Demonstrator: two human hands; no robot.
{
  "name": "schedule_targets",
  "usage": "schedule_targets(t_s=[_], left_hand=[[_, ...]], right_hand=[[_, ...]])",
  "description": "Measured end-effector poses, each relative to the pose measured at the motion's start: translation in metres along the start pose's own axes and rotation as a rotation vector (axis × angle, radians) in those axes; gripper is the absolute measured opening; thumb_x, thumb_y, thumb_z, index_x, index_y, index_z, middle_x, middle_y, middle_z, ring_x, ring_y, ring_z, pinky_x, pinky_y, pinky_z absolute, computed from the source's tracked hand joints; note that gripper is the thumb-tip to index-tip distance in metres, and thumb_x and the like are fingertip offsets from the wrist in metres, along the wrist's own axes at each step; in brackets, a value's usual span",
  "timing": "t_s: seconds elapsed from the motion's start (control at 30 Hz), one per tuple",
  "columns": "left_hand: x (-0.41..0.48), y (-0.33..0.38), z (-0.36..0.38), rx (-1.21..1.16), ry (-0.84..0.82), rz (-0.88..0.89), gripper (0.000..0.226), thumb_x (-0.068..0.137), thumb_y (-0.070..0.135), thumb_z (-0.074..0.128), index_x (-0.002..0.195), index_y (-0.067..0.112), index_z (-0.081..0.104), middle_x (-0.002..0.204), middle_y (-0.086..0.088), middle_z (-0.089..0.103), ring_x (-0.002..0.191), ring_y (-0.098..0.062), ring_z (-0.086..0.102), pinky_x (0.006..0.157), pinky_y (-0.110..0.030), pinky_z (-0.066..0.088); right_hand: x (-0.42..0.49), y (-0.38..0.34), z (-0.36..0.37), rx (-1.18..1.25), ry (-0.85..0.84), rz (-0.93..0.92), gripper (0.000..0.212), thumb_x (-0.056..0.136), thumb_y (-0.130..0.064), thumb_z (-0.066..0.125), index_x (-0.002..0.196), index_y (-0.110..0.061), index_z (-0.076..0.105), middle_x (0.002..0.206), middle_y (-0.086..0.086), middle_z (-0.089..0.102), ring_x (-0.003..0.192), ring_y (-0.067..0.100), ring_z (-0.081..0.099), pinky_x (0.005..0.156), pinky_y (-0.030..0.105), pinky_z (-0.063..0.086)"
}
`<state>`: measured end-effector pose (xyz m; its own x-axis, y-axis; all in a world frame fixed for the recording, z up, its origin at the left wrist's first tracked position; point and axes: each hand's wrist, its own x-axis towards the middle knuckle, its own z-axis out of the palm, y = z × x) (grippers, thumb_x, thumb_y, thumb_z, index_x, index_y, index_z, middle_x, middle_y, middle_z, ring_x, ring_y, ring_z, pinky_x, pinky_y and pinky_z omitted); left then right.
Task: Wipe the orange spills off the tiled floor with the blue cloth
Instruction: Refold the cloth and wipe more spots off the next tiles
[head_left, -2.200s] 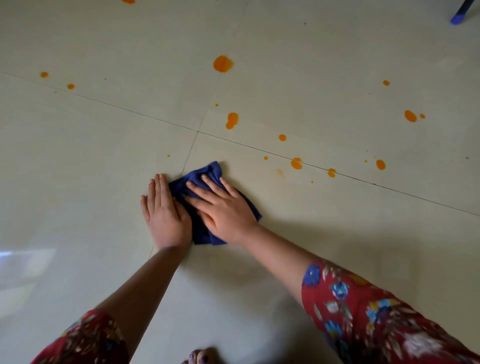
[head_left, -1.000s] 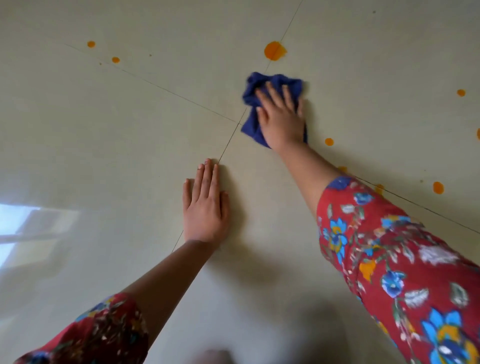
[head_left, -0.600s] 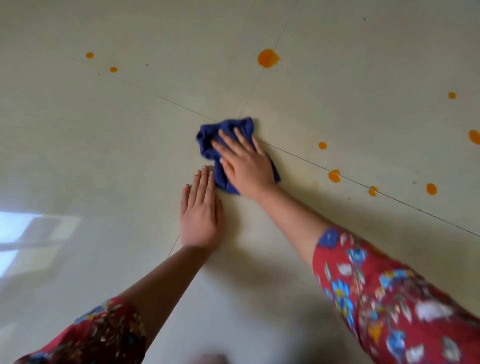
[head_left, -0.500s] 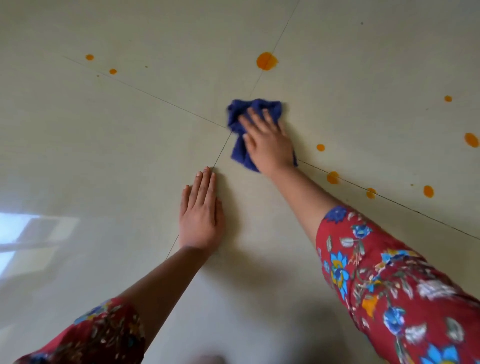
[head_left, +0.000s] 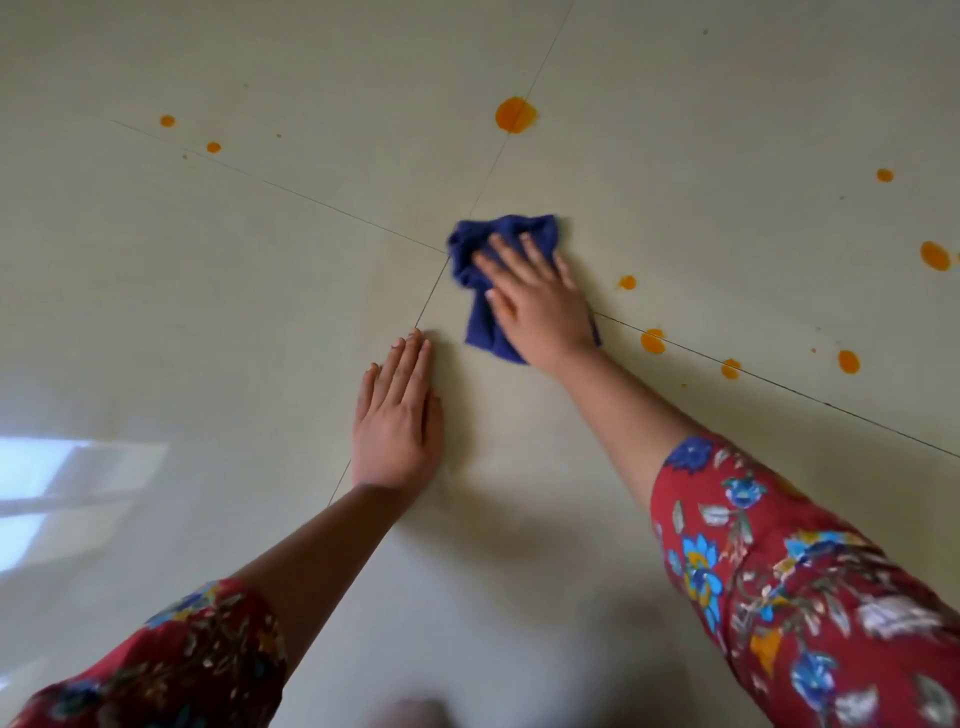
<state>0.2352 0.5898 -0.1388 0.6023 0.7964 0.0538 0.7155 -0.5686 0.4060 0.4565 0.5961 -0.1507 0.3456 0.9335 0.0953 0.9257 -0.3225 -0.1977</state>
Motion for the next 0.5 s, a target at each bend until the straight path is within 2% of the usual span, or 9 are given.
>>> schedule_targets(t_s=[0.13,0.2,0.27,0.4,0.43,0.5], left_hand=[[0.001,0.001,-0.001,-0.022,-0.027,0.019,0.052,0.098,0.023,0.035,0.15,0.016,0.03,0.158,0.003,0.021,0.147,-0.013,0.014,0.12,-0.035,0.01],[0.001,0.002,0.0,-0.011,-0.031,0.047,0.051,0.098,0.022,0.036,0.149,0.018,0.032,0.158,0.004,0.023,0.147,-0.013,0.017,0.12,-0.035,0.012],[0.001,0.002,0.001,-0.01,-0.036,0.064,0.05,0.098,0.021,0.038,0.148,0.021,0.035,0.157,0.006,0.025,0.146,-0.014,0.019,0.12,-0.037,0.014],[0.0,0.001,0.0,-0.002,-0.043,0.084,0.048,0.099,0.023,0.036,0.147,0.023,0.037,0.157,0.008,0.026,0.146,-0.013,0.018,0.12,-0.036,0.015],[0.0,0.001,0.0,0.003,-0.045,0.09,0.048,0.099,0.024,0.035,0.147,0.023,0.037,0.156,0.008,0.027,0.146,-0.013,0.019,0.119,-0.036,0.015],[0.0,0.0,0.001,0.008,-0.036,0.092,0.047,0.098,0.025,0.035,0.145,0.023,0.04,0.155,0.007,0.03,0.145,-0.013,0.022,0.119,-0.036,0.017]], right_hand=[[-0.038,0.047,-0.012,-0.019,0.116,0.403,0.049,0.098,-0.04,0.028,0.143,-0.03,0.044,0.153,-0.004,0.037,0.143,0.024,0.032,0.114,0.047,0.023],[-0.075,0.037,-0.014,-0.038,0.153,0.599,0.047,0.099,-0.038,0.031,0.145,-0.03,0.041,0.155,-0.004,0.034,0.145,0.025,0.027,0.115,0.048,0.021],[-0.1,0.021,-0.012,-0.045,0.12,0.688,0.048,0.1,-0.036,0.032,0.147,-0.03,0.036,0.157,-0.003,0.029,0.147,0.026,0.022,0.116,0.048,0.015],[-0.064,0.02,-0.015,0.026,0.04,0.741,0.05,0.1,-0.038,0.031,0.15,-0.033,0.03,0.161,-0.006,0.018,0.149,0.024,0.011,0.118,0.047,0.007],[-0.053,0.016,-0.014,0.032,0.02,0.674,0.05,0.1,-0.038,0.03,0.149,-0.032,0.03,0.16,-0.006,0.019,0.149,0.024,0.013,0.118,0.047,0.008],[-0.052,-0.003,-0.01,0.02,0.023,0.378,0.051,0.097,-0.038,0.029,0.146,-0.03,0.038,0.157,-0.004,0.03,0.146,0.025,0.024,0.116,0.048,0.018]])
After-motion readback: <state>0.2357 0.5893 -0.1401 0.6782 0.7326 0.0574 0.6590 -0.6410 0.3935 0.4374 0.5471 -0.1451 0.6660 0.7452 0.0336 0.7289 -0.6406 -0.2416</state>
